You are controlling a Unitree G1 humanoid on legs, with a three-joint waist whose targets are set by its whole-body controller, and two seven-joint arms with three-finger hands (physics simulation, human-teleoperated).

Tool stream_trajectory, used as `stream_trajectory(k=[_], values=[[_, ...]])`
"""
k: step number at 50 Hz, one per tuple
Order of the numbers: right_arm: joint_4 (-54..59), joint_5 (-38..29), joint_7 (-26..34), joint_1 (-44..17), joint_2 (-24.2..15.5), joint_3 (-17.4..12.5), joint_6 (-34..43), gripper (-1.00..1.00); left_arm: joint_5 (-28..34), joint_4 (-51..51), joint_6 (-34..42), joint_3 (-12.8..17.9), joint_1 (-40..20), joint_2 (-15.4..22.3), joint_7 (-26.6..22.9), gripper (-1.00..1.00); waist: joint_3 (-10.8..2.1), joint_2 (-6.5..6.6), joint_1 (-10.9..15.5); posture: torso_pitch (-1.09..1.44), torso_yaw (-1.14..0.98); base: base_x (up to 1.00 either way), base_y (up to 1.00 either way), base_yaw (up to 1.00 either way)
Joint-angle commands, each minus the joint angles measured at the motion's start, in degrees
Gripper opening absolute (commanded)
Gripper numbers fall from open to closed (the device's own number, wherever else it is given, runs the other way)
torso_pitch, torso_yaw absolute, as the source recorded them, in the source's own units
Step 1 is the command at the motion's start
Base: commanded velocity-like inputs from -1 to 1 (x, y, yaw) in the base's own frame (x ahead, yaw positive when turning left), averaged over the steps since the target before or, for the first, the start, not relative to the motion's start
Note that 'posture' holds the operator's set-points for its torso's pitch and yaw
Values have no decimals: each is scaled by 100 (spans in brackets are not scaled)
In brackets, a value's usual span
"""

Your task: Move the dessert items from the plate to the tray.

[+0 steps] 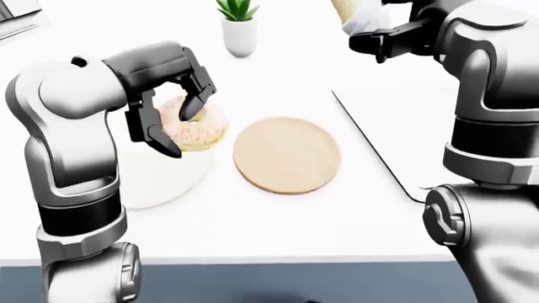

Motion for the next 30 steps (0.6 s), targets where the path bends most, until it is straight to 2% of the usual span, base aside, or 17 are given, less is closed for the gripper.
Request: stream_trajectory(k=[1, 5, 6, 14, 17, 18, 19, 20, 22, 23, 24, 25, 26, 27, 28, 29, 30], values=[[-173, -61, -50, -216, -117, -128, -180, -100, -40, -172, -40, 30, -212, 28, 97, -100, -161, 61, -53, 0, 0, -3, -100, 0], [-196, -76, -31, -187, -112, -132, -213, -100, -43, -203, -24, 39, -202, 47, 89, -100, -283, -496, 41, 0, 0, 0, -96, 0], [-197, -91, -32, -184, -120, -120, -231, -100, -41, -206, -15, 40, -206, 48, 95, -100, -208, -457, -32, 0, 0, 0, -91, 0], [-211, -108, 46, -140, -150, -125, -323, -100, -11, -252, 11, 32, -187, 57, 85, -100, -106, -43, 72, 0, 0, 1, -71, 0], [-154, -158, 45, -184, -182, -92, -360, -100, 0, -252, 17, 33, -201, 61, 79, -100, -241, 207, 27, 0, 0, 1, -11, 0], [-143, -171, 94, -196, -185, -59, -410, -100, -4, -263, 18, 33, -190, 58, 69, -100, -192, 305, 51, 0, 0, 0, 0, 0], [-144, -217, 115, -193, -172, -15, -393, -100, 7, -247, 26, 37, -203, 50, 99, -100, -183, 302, 34, 0, 0, 0, 0, 0], [-154, -232, 52, -235, -115, -75, -348, -100, -3, -253, 21, 40, -193, 49, 98, -100, -58, 232, -24, 0, 0, 0, 0, 0], [-116, -275, 138, -200, -138, -26, -426, -100, -6, -259, 22, 44, -184, 51, 105, -100, -128, 108, 103, 0, 0, 0, 0, 0], [-120, -290, 112, -244, -91, -43, -370, -100, -1, -260, 25, 45, -198, 56, 113, -100, -187, -41, 157, 0, 0, 0, 0, 0], [-94, -303, 128, -237, -102, -49, -390, -100, -3, -269, 42, 43, -212, 58, 100, -100, -215, -322, 206, 0, 0, 0, 0, 0], [-72, -262, 51, -293, -38, -158, -341, -100, 9, -255, 53, 35, -240, 61, 107, -100, -123, -202, 294, 0, 0, 0, 0, 0], [-61, -245, 45, -324, -37, -138, -343, -100, 25, -255, 68, 27, -253, 65, 101, -100, -80, -253, 191, 0, 0, 0, -2, 0], [-61, -220, 21, -336, -22, -152, -331, -100, 40, -292, 115, 19, -245, 53, 74, -100, -238, -329, 146, 0, 0, 0, -26, 0], [-60, -215, 12, -336, -30, -138, -330, -100, 48, -309, 126, 15, -238, 46, 68, -100, -310, -199, 112, 0, 0, 0, -28, 0], [-76, -216, 24, -322, -33, -98, -302, -100, 60, -315, 134, 9, -239, 37, 70, -100, -225, -162, 76, 0, 0, 0, -100, 0], [-95, -216, 14, -330, -30, -99, -286, -100, 67, -309, 134, 12, -248, 38, 75, -100, -46, 50, 7, 0, 0, 0, -100, 0]])
